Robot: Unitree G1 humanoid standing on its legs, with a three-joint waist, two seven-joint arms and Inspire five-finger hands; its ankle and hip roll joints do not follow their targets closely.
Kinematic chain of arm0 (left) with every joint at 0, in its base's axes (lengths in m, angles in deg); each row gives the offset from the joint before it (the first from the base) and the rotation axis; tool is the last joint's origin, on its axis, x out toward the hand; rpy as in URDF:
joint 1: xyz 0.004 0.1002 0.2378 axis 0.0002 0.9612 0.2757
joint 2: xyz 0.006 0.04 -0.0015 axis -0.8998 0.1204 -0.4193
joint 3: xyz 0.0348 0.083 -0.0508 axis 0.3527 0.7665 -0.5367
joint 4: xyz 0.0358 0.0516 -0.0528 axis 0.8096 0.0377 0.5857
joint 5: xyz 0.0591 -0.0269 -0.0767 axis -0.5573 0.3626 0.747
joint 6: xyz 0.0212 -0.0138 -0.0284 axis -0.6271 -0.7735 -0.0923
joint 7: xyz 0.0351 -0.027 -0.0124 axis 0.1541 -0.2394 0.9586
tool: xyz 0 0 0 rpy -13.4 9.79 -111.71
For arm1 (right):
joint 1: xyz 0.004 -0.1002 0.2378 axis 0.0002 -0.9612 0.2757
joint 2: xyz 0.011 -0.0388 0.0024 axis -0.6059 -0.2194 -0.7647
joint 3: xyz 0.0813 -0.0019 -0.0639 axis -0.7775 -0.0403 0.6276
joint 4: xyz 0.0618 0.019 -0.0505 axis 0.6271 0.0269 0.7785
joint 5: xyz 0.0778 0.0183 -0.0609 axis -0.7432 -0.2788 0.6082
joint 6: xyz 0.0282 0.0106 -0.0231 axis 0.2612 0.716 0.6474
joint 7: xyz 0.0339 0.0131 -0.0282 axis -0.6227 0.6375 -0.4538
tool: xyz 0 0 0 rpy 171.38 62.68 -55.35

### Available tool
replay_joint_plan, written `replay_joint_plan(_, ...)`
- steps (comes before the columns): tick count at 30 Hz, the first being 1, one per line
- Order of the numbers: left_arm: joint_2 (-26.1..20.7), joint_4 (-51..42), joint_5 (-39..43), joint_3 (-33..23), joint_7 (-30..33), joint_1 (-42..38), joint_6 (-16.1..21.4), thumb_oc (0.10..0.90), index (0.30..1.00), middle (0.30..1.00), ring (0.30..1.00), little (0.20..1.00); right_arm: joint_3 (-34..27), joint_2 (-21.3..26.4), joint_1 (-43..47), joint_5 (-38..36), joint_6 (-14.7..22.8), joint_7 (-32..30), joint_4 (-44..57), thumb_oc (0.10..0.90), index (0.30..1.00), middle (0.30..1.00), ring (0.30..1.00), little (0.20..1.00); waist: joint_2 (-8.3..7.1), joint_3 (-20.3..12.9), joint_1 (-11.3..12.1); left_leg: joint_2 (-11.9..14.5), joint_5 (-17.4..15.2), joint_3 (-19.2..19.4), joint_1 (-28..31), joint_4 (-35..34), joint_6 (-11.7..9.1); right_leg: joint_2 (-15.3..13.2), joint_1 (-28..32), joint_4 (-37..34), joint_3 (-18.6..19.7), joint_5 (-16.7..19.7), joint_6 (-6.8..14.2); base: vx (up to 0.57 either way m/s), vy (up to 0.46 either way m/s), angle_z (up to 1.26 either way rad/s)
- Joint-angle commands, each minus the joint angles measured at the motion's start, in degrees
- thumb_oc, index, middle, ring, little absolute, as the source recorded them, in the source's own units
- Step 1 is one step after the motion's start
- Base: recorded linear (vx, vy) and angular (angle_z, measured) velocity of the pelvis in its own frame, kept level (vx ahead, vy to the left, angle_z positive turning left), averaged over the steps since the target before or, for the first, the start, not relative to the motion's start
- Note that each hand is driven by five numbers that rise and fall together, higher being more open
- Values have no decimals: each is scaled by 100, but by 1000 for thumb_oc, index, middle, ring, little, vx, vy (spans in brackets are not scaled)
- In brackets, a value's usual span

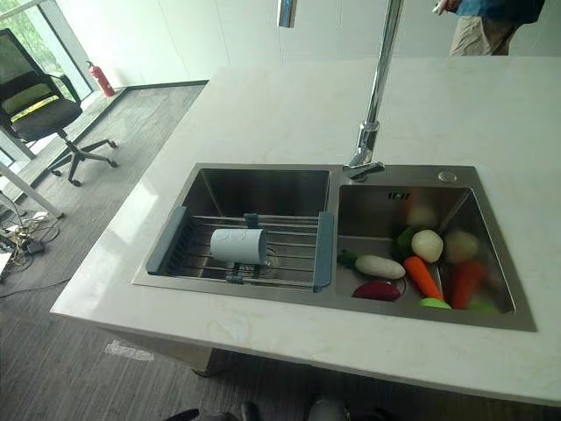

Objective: Place the dishes in the dishwasher.

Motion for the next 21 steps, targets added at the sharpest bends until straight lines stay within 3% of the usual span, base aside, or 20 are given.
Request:
replay_joint_plan(1, -428, -55, 456, -280, 480, -63, 853, 800, 900, 900, 900, 900, -107, -32, 301, -126, 179, 107, 196, 800, 900, 900, 900, 900, -193, 21, 101, 43, -613, -433, -359, 601, -229, -152, 872, -924, 36, 129, 659, 14, 45, 3)
replay_joint_plan(3, -684, -124, 683, -606, 889, 5, 1375, 800, 900, 900, 900, 900, -170, 73, 285, -133, 102, 97, 160, 800, 900, 900, 900, 900, -158, 4, 99, 14, -631, -463, -333, 601, -215, -137, 877, -924, 95, 99, 655, 14, 55, 1)
replay_joint_plan(5, -1030, -145, 491, -886, 1277, 38, 1836, 800, 900, 900, 900, 900, -187, 144, 296, -118, 53, 71, 84, 800, 900, 900, 900, 900, -126, -18, 101, 2, -605, -456, -352, 601, -206, -148, 855, -924, 110, 115, 658, 20, 61, 0)
replay_joint_plan(6, -1418, -171, 183, -1110, 1517, 31, 2043, 800, 900, 900, 900, 900, -195, 201, 296, -173, 10, 44, -13, 800, 900, 900, 900, 900, -98, -22, 114, -3, -643, -443, -304, 601, -197, -156, 894, -924, 109, 86, 669, 37, 65, -1)
replay_joint_plan(10, -2647, -520, -2195, -1380, 3854, -21, 2630, 800, 900, 900, 900, 900, -164, 289, 287, -332, -12, -1, -254, 800, 900, 900, 900, 900, -12, -79, 141, 1, -663, -395, -307, 601, -152, -174, 857, -924, 121, 112, 712, 8, 39, -5)
replay_joint_plan(12, -3257, -999, -2990, -1456, 4476, -14, 2581, 800, 900, 900, 900, 900, -108, 262, 252, -450, -50, -59, -182, 800, 900, 900, 900, 900, 6, -100, 162, 5, -674, -361, -315, 601, -121, -169, 832, -924, 146, 143, 737, -1, -9, -12)
replay_joint_plan(14, -3766, -1646, -3383, -1608, 4761, -7, 2620, 800, 900, 900, 900, 900, -97, 202, 167, -562, -39, -94, -69, 800, 900, 900, 900, 900, 11, -124, 180, 11, -698, -336, -323, 601, -96, -162, 806, -924, 155, 156, 760, -1, -31, -7)
replay_joint_plan(17, -4597, -2613, -3983, -1845, 4971, 13, 3221, 800, 900, 900, 900, 900, -3, 116, 64, -722, 1, -123, 56, 800, 900, 900, 900, 900, 4, -181, 189, 21, -750, -292, -317, 601, -70, -152, 791, -924, 180, 149, 785, 8, -42, -2)
replay_joint_plan(21, -5371, -4117, -4523, -2023, 5046, -302, 3230, 800, 900, 900, 900, 900, 31, 26, 21, -883, 71, -65, 58, 800, 900, 900, 900, 900, -31, -315, 176, 27, -841, -244, -293, 601, -78, -136, 782, -924, 205, 116, 835, 27, -55, -3)
